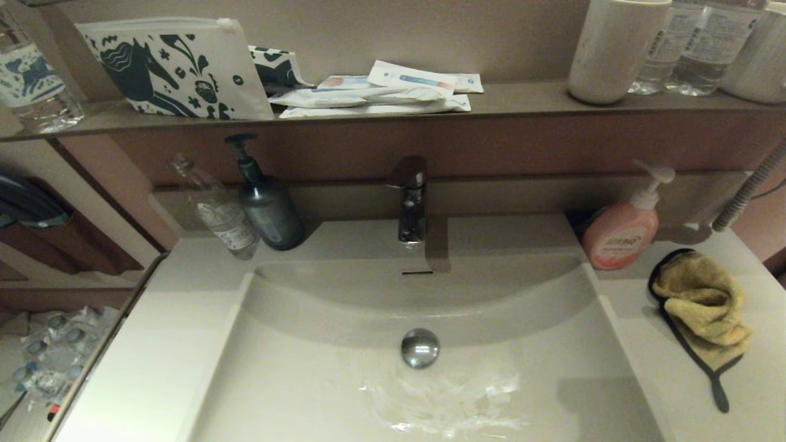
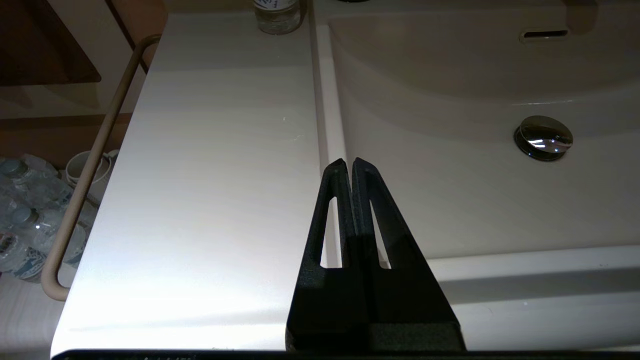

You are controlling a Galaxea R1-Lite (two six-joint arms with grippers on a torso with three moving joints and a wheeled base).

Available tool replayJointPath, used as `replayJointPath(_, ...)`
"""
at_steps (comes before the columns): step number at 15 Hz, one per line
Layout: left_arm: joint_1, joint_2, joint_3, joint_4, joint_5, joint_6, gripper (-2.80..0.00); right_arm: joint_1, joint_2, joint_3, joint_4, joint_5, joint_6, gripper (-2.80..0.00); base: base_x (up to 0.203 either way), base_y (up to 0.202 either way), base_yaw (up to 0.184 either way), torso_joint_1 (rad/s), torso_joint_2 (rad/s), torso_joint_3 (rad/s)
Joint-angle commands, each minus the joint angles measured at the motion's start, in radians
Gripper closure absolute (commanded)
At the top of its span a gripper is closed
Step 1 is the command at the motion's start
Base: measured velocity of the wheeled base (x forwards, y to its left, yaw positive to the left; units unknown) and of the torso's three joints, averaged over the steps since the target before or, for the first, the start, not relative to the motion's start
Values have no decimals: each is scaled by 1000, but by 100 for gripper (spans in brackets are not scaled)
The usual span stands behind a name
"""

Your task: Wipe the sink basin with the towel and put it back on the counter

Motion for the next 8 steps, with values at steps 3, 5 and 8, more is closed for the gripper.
replayJointPath(3,0,0,0,0,0,0,0,0,2,0,0,0,0,0,0,0,0,0,0,0)
replayJointPath(5,0,0,0,0,0,0,0,0,1,0,0,0,-1,0,0,0,0,0,0,0)
replayJointPath(8,0,0,0,0,0,1,0,0,1,0,0,0,0,0,0,0,0,0,0,0)
